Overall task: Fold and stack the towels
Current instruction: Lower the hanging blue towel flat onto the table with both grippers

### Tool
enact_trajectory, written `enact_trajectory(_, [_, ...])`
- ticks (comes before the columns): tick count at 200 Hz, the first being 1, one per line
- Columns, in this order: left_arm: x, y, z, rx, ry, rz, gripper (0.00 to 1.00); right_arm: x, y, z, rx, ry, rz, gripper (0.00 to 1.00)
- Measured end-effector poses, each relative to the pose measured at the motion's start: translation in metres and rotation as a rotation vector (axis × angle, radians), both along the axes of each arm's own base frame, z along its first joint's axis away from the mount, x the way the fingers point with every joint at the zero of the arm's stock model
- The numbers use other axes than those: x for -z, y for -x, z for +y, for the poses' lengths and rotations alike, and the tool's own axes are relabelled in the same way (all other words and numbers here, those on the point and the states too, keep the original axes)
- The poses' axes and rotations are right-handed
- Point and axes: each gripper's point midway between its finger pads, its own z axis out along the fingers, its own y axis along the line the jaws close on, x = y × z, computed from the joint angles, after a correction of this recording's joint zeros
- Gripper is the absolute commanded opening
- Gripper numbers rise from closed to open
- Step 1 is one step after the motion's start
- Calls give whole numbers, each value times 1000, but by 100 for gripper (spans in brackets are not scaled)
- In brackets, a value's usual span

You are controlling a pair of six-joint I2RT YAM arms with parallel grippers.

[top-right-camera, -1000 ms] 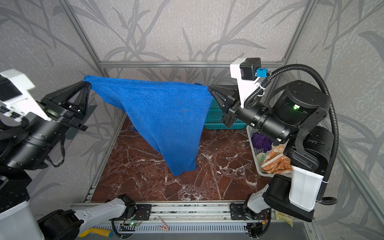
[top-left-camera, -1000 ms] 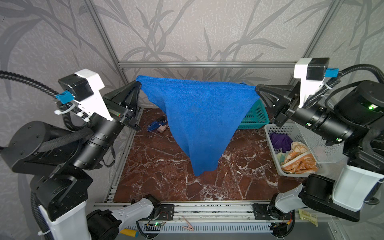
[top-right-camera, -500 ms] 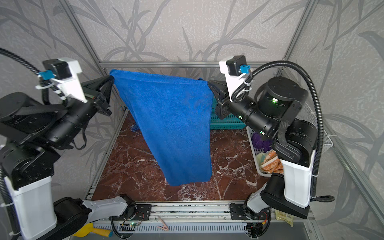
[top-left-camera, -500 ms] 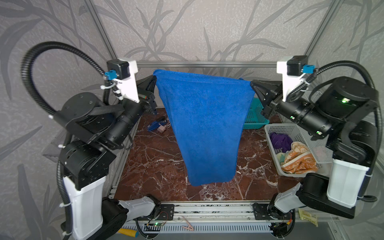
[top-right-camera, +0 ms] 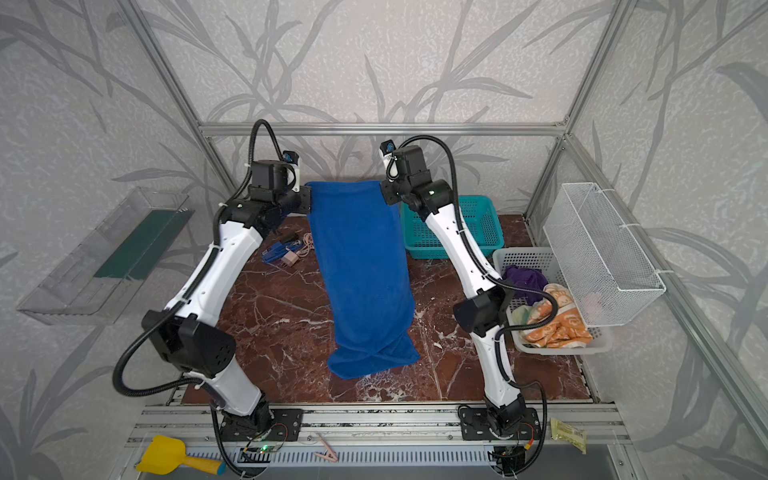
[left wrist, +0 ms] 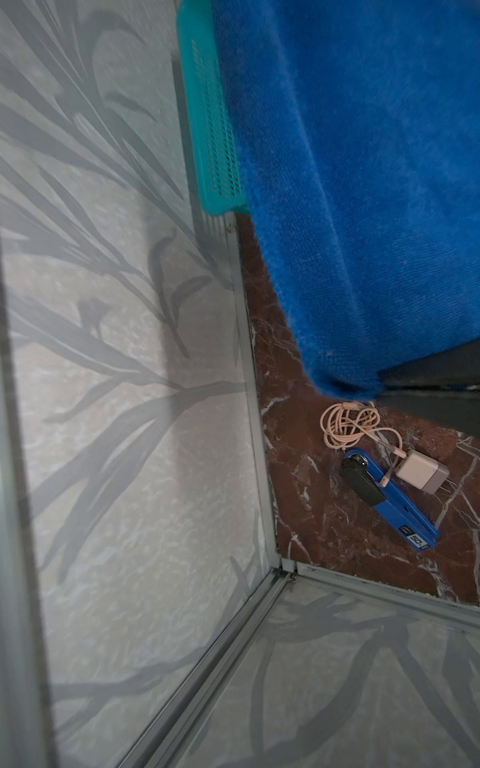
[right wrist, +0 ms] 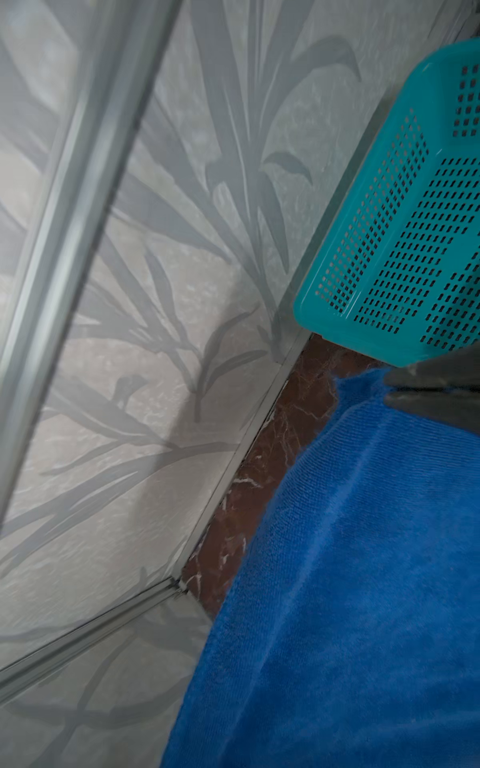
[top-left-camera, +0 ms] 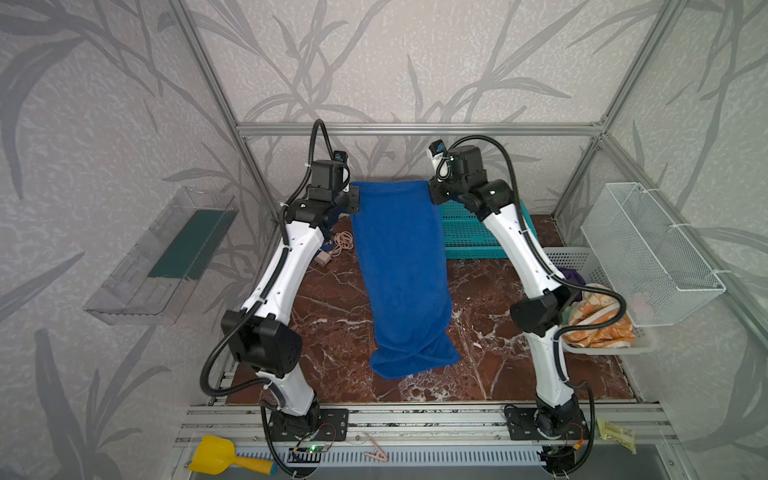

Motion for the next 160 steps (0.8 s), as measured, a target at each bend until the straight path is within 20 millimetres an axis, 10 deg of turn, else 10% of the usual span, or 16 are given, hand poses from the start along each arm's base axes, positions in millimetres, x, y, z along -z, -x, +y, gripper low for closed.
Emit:
enact_trajectory(52, [97, -79, 8, -13, 41, 99, 0, 116, -47, 40, -29, 33, 76, 0])
enact_trajectory(160, [87, -102, 0, 52, 37, 18, 0, 105, -60, 50, -31, -5, -21, 0])
